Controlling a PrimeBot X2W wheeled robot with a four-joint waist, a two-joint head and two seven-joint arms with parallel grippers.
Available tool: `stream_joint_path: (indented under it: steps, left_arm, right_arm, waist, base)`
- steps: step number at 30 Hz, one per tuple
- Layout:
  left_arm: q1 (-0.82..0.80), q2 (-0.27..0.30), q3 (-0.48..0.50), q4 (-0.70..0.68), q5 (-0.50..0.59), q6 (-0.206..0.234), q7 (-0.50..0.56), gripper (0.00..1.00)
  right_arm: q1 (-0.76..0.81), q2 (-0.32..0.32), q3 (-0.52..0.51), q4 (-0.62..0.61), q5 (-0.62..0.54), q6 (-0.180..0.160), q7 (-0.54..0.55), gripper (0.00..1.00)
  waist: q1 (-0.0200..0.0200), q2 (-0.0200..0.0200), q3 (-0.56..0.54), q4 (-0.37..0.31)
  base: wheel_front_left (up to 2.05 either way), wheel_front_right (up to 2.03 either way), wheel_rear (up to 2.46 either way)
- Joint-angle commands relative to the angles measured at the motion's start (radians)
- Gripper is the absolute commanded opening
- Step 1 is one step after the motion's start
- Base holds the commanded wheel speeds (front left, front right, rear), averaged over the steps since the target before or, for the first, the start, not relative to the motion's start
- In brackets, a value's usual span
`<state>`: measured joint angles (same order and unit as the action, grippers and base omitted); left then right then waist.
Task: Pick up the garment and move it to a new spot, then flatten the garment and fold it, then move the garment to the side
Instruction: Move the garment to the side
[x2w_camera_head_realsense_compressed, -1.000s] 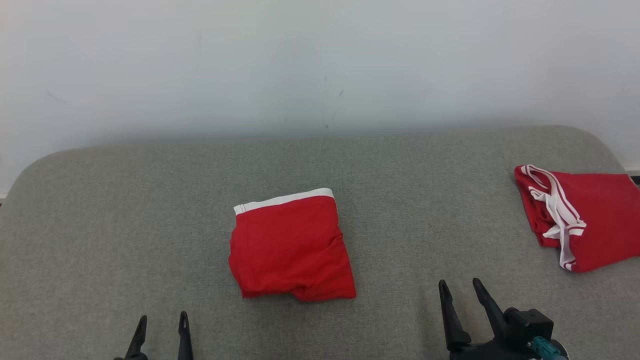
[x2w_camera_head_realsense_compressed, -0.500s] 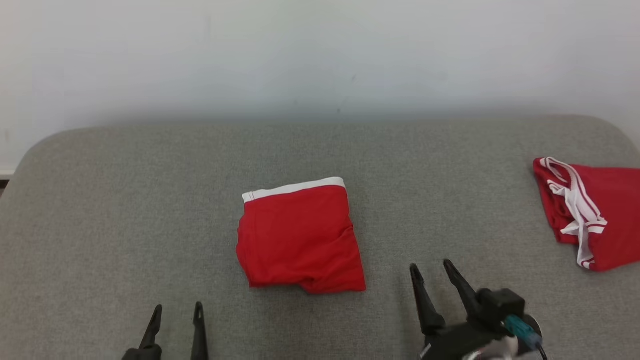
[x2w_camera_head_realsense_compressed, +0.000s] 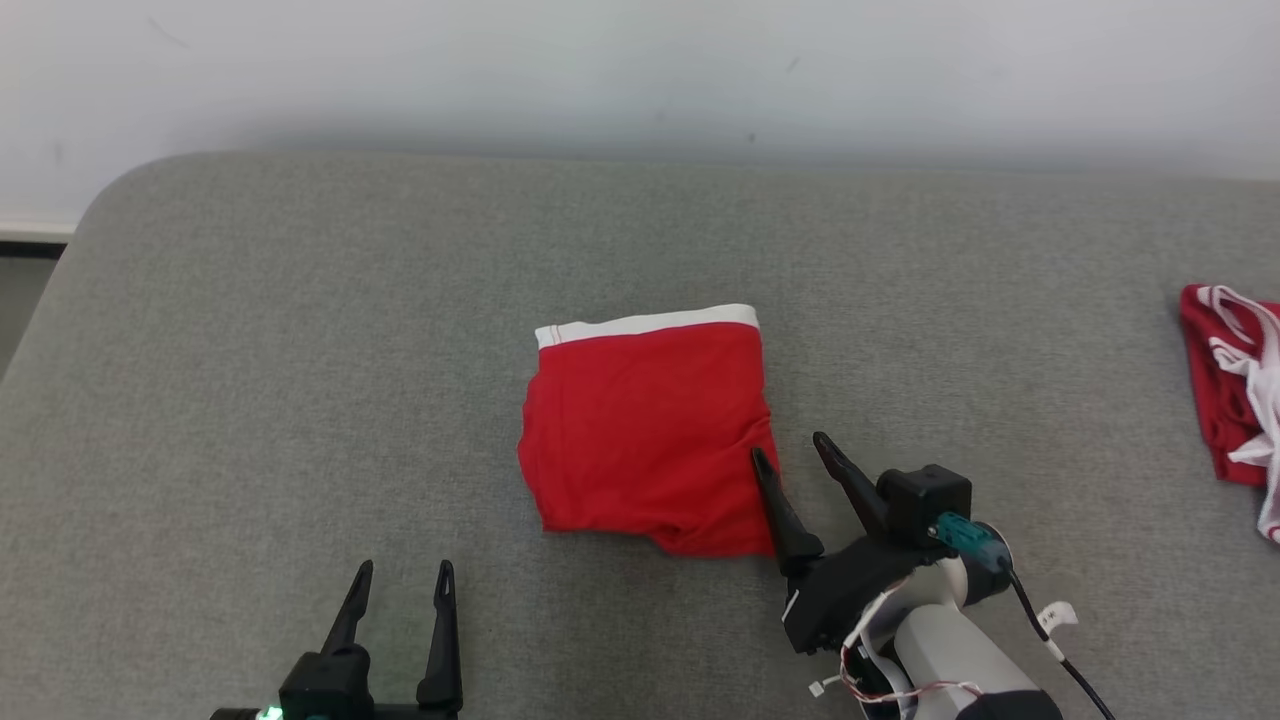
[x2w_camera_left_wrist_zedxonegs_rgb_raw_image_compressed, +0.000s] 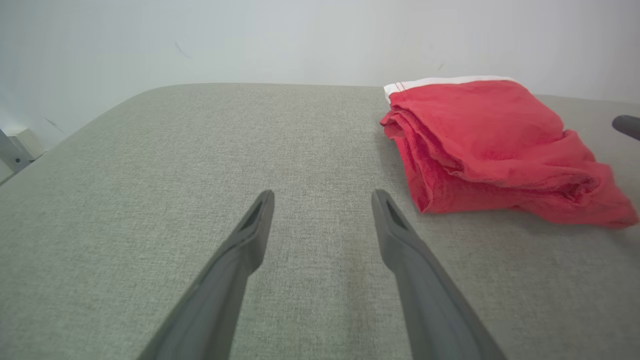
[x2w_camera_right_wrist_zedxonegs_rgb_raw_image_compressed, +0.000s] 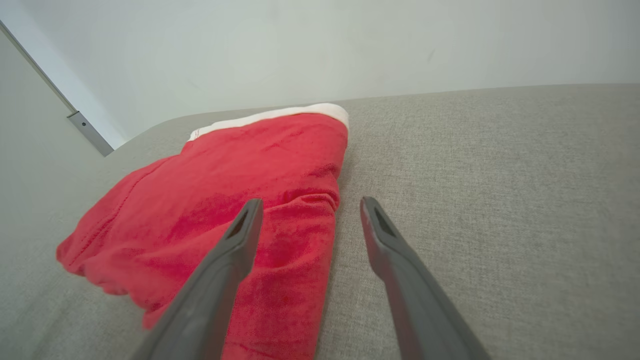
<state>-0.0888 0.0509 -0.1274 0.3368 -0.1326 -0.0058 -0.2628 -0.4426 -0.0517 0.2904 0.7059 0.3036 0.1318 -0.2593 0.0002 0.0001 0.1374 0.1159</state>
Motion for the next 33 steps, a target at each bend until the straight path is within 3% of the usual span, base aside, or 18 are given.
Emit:
stream_joint_path:
  steps: [1, 9, 21, 22, 23, 24, 33]
  left_arm:
    - [-0.018, -0.001, -0.006, 0.003, -0.012, 0.006, -0.002, 1.00]
    - [-0.024, 0.000, -0.018, 0.001, -0.017, 0.017, -0.002, 1.00]
    - [-0.047, 0.000, -0.044, 0.004, -0.024, 0.025, -0.002, 1.00]
    - [-0.049, -0.001, -0.046, 0.005, -0.025, 0.026, -0.002, 1.00]
    - [-0.051, -0.001, -0.047, 0.005, -0.025, 0.027, -0.002, 1.00]
    - [-0.055, 0.000, -0.050, 0.007, -0.025, 0.028, -0.002, 1.00]
    - [-0.045, 0.000, -0.037, -0.002, -0.013, 0.023, -0.002, 1.00]
  right_arm:
    - [-0.027, 0.001, 0.014, 0.030, 0.013, -0.003, 0.004, 1.00]
    - [-0.125, 0.002, 0.050, 0.191, 0.086, -0.003, 0.053, 1.00]
    - [-0.220, 0.002, 0.134, 0.296, 0.159, -0.003, 0.078, 1.00]
    - [-0.225, 0.002, 0.146, 0.301, 0.165, -0.003, 0.082, 0.47]
    - [-0.230, 0.002, 0.156, 0.308, 0.169, -0.003, 0.087, 0.11]
    - [-0.240, 0.002, 0.170, 0.326, 0.174, -0.003, 0.088, 0.00]
    - [-0.235, 0.000, 0.163, 0.378, 0.186, -0.003, 0.012, 0.00]
  waist:
    - [-0.0002, -0.0001, 0.027, 0.029]
    - [-0.0002, -0.0001, 0.054, 0.045]
    - [-0.0002, -0.0001, 0.080, 0.060]
    - [-0.0002, -0.0001, 0.081, 0.062]
    - [-0.0002, -0.0001, 0.082, 0.064]
    - [-0.0002, -0.0001, 0.083, 0.067]
    - [-0.0002, -0.0001, 0.049, 0.040]
  base:
    - [0.00, 0.00, 0.00]
    - [0.00, 0.00, 0.00]
    - [0.00, 0.00, 0.00]
    - [0.00, 0.00, 0.00]
    - [0.00, 0.00, 0.00]
    - [0.00, 0.00, 0.00]
    - [0.00, 0.00, 0.00]
